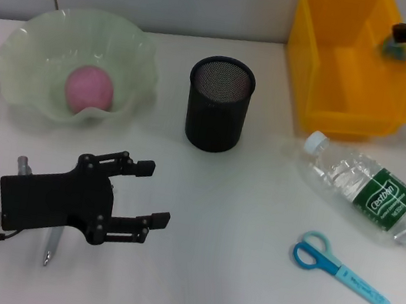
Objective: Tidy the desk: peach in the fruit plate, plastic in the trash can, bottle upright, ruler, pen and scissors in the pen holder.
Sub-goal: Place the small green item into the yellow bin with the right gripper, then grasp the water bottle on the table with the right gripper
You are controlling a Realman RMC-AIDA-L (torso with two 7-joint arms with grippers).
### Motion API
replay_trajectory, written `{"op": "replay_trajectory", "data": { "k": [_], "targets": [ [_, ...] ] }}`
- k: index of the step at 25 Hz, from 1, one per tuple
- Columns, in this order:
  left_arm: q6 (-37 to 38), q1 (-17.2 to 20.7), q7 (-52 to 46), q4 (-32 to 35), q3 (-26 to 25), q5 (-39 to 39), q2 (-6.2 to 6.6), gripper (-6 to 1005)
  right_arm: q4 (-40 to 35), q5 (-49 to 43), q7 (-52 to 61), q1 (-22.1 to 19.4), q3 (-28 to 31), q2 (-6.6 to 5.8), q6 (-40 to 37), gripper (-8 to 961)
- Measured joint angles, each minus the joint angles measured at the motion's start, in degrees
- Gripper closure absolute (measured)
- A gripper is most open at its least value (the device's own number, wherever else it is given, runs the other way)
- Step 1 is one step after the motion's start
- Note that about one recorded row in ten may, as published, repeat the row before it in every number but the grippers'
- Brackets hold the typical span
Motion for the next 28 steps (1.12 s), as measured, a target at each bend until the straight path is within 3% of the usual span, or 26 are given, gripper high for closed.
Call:
{"op": "replay_trajectory", "data": {
  "k": [3,9,11,12,13,15,16,17,18,19,21,28],
  "targets": [
    [0.0,0.0,0.0,0.0,0.0,0.0,0.0,189,0.1,0.0,0.0,-0.1,-0.2,0.18,0.8,419],
    [0.0,0.1,0.0,0.0,0.0,0.0,0.0,189,-0.3,0.0,0.0,0.1,-0.4,0.25,0.7,223],
    [0.0,0.2,0.0,0.0,0.0,0.0,0.0,188,-3.9,0.8,0.4,-0.1,-0.5,0.39,-4.0,113],
    [0.0,0.2,0.0,0.0,0.0,0.0,0.0,188,-3.9,0.8,0.4,-0.1,-0.5,0.39,-4.0,114],
    [0.0,0.3,-0.1,0.0,0.0,0.0,0.04,188,-7.6,1.8,0.7,0.2,-0.2,0.41,-11.0,114],
    [0.0,0.3,-0.2,0.0,0.0,0.0,0.05,188,-9.7,2.1,0.9,0.6,0.0,0.39,-15.3,116],
    [0.1,0.3,-0.3,0.0,0.0,0.0,0.06,188,-13.9,2.2,0.9,1.3,0.2,0.29,-24.5,116],
    [0.1,0.3,-0.3,0.0,0.0,0.0,0.06,188,-13.9,2.2,0.9,1.3,0.2,0.29,-24.5,117],
    [0.1,0.3,-0.3,0.0,0.0,0.0,0.07,188,-17.6,2.2,0.7,1.6,-0.1,0.28,-31.0,118],
    [0.2,0.3,-0.3,0.0,0.0,0.0,0.07,188,-17.6,2.2,0.7,1.6,-0.1,0.28,-31.0,119],
    [0.2,0.3,-0.3,0.0,0.0,0.0,0.09,188,-20.4,2.2,0.0,2.2,-0.2,0.24,-38.3,120],
    [0.3,0.0,-0.3,0.0,0.0,0.0,0.08,188,-17.1,1.9,-1.8,2.9,0.5,-0.15,-44.8,125]
  ]
}}
